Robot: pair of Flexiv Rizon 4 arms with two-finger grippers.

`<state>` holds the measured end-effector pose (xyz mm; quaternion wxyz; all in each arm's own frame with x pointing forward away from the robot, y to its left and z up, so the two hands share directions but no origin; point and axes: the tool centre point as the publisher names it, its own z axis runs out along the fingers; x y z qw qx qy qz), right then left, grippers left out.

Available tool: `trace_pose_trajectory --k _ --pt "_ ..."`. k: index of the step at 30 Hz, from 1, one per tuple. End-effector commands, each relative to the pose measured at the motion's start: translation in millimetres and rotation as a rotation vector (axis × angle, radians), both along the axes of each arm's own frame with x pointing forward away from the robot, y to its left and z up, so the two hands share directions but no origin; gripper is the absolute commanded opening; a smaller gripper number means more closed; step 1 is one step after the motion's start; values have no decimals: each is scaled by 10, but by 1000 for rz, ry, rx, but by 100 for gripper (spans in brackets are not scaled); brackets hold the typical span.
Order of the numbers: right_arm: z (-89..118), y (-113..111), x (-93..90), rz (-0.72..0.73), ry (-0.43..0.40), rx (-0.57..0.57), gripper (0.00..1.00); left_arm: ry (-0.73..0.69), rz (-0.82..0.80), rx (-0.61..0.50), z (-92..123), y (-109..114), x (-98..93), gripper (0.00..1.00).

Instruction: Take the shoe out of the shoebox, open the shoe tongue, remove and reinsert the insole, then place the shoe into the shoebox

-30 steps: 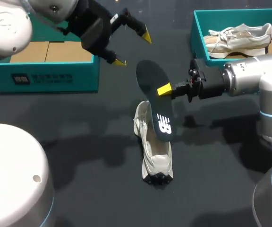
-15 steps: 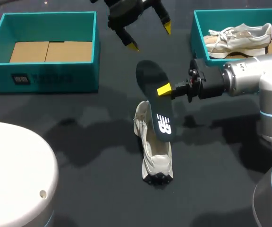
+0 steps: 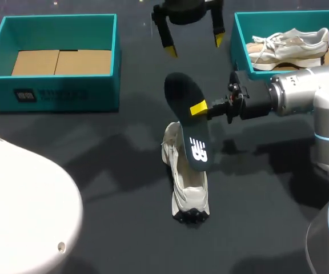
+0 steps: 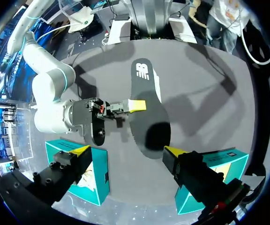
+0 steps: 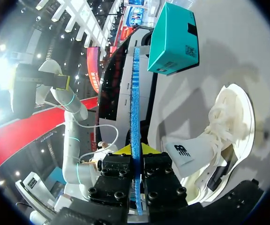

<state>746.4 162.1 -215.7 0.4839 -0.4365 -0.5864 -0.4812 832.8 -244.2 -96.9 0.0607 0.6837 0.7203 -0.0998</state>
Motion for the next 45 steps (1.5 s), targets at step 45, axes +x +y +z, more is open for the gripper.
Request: trace_pose_trajectory --k 45 --pt "-7 9 -7 -1 0 0 0 42 95 -173 -164 385 -100 100"
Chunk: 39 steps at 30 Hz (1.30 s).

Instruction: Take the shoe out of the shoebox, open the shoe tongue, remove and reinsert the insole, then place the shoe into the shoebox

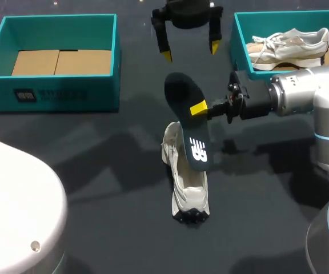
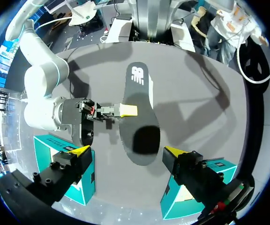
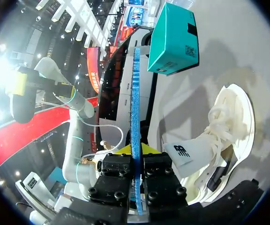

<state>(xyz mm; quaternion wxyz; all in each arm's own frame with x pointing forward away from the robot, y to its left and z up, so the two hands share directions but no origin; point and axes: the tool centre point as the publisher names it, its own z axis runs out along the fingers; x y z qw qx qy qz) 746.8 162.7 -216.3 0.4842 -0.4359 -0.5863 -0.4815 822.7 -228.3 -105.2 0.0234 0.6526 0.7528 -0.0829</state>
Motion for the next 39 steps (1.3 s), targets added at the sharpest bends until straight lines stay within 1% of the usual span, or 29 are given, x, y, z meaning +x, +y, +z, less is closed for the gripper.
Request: trace_pose_trajectory --k 1,2,4,5,20,23,26,31,39 --pt "0 4 -12 -2 0 -2 0 -14 26 -273 -90 238 -7 100" --pt "0 4 -12 -2 0 -2 0 -14 40 -304 -97 256 -19 100" --pt "0 4 -12 -2 0 -2 0 9 78 -403 -124 302 -36 100" --pt "0 4 -12 -2 0 -2 0 23 107 -425 -151 327 -55 100" --pt "0 4 -12 -2 0 -2 0 23 107 -425 -151 327 -55 100" --pt "0 4 -12 -2 0 -2 0 32 122 -489 -235 390 -61 100" --pt "0 4 -12 -2 0 -2 0 25 139 -553 -262 476 -72 100" --pt "0 4 -12 -2 0 -2 0 0 115 -653 -300 622 -173 100" --pt "0 4 -12 -2 0 -2 0 0 115 -653 -300 622 -173 100"
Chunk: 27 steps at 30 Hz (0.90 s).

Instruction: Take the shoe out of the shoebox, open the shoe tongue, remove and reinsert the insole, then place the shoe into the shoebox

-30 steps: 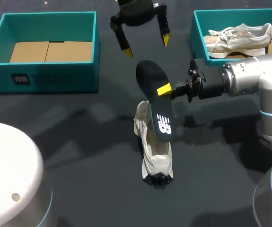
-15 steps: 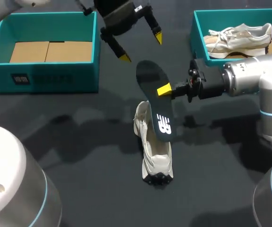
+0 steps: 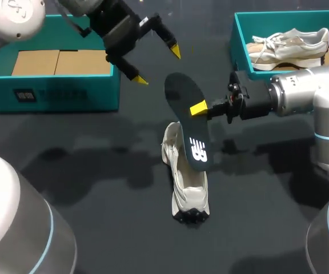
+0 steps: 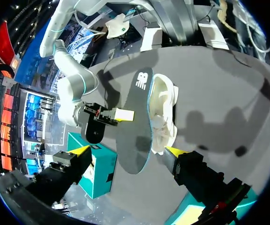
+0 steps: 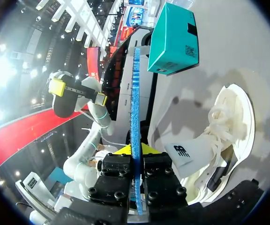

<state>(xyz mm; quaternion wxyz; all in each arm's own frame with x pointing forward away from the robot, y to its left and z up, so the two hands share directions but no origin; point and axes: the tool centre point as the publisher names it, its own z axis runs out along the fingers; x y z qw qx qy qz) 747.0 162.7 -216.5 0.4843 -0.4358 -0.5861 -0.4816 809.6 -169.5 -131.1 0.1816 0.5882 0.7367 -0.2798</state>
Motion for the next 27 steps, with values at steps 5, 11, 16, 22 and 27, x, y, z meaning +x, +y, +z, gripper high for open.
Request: trace_pose_trajectory --k 5,11,16,22,27 --pt "1 3 -13 -2 0 -2 0 -65 55 -162 -132 74 -108 100" --pt "1 3 -13 -2 0 -2 0 -51 129 -249 -355 223 -149 100" --pt "1 3 -13 -2 0 -2 0 -116 150 -533 -559 432 -197 100" --pt "1 3 -13 -2 0 -2 0 -116 150 -533 -559 432 -197 100" --pt "1 3 -13 -2 0 -2 0 -116 150 -533 -559 432 -197 100"
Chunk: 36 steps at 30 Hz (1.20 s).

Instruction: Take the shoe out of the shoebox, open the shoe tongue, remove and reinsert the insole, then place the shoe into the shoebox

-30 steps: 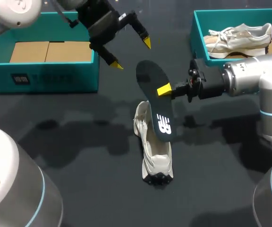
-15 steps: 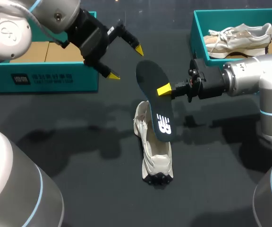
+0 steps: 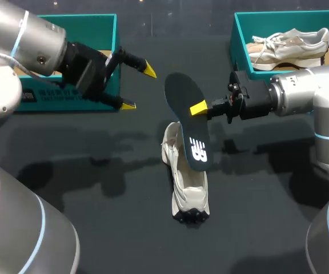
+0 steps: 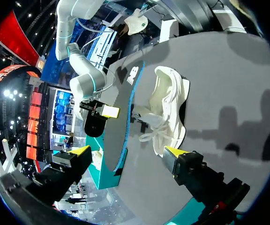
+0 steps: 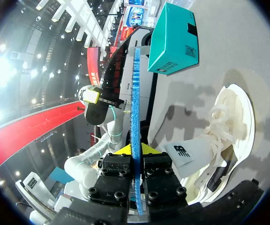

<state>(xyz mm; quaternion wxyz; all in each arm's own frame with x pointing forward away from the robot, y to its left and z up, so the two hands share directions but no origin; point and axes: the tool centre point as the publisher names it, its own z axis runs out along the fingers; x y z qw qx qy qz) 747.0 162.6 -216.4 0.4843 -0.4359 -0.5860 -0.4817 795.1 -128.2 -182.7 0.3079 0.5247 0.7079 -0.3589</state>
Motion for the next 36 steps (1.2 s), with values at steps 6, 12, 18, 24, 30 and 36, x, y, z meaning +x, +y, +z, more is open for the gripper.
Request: trace_pose_trajectory --k 6,12,18,24,30,36 --pt "1 4 -13 -2 0 -2 0 -95 62 -267 -117 -32 -60 100" --pt "1 4 -13 -2 0 -2 0 -185 88 -292 -162 -94 -46 100" --pt "1 4 -13 -2 0 -2 0 -185 88 -292 -162 -94 -46 100" --pt "-3 37 -6 -55 50 11 0 -160 79 -311 -242 -270 -38 100" --pt "-16 159 -51 -69 85 27 0 -173 79 -334 -281 -429 -25 98" --pt "0 191 -82 -96 99 33 0 -165 69 -348 -294 -532 -27 58"
